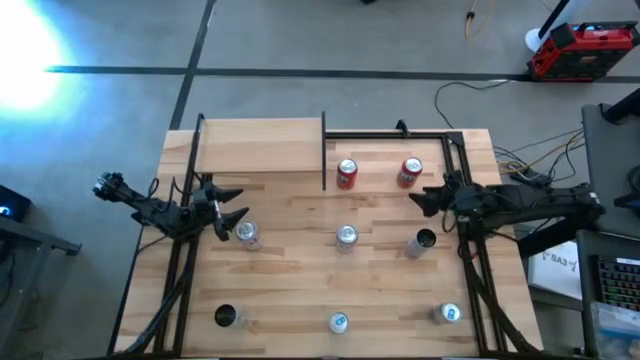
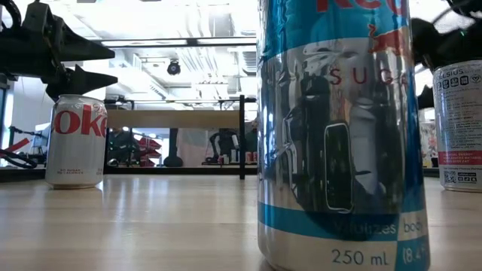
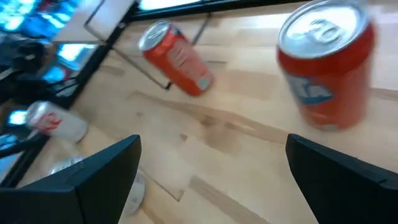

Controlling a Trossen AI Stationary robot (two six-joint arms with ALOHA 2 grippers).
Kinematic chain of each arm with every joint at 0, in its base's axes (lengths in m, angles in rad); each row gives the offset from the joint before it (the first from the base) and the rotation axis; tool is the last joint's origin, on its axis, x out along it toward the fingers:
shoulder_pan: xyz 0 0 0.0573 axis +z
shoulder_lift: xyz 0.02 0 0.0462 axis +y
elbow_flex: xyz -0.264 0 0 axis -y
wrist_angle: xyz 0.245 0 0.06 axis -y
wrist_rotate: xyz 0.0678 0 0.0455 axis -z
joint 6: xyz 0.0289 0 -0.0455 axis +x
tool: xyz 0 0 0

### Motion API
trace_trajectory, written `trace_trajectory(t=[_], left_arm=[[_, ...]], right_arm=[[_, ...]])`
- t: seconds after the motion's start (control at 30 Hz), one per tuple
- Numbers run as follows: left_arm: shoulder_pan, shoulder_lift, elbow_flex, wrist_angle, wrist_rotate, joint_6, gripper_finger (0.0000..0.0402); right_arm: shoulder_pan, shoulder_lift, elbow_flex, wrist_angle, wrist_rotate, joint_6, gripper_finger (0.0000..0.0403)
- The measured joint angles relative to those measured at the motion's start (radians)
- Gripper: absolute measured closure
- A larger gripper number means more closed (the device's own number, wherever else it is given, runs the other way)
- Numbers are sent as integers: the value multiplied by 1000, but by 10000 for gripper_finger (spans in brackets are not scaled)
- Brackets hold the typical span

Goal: Place canned beverage on shelf
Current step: Move the right orange soda can to the center of the table

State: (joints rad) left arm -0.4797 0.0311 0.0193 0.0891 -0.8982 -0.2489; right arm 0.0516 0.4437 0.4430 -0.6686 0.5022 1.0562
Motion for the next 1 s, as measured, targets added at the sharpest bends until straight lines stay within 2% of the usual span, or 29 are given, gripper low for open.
trace_trajectory(t=[0.17,0.43,0.6,0.87,1.0], left_arm=[[0,0,0,0,0,0,75],[0,0,0,0,0,0,75],[0,1,0,0,0,0,75],[0,1,0,-1,0,0,75],[0,2,0,-1,0,0,75]], right_arm=[[-51,240,181,-131,-19,134,19],[-173,562,382,-256,-225,339,19],[-243,646,485,-343,-324,393,19],[-307,693,594,-459,-320,427,19],[-360,700,626,-503,-365,425,19]])
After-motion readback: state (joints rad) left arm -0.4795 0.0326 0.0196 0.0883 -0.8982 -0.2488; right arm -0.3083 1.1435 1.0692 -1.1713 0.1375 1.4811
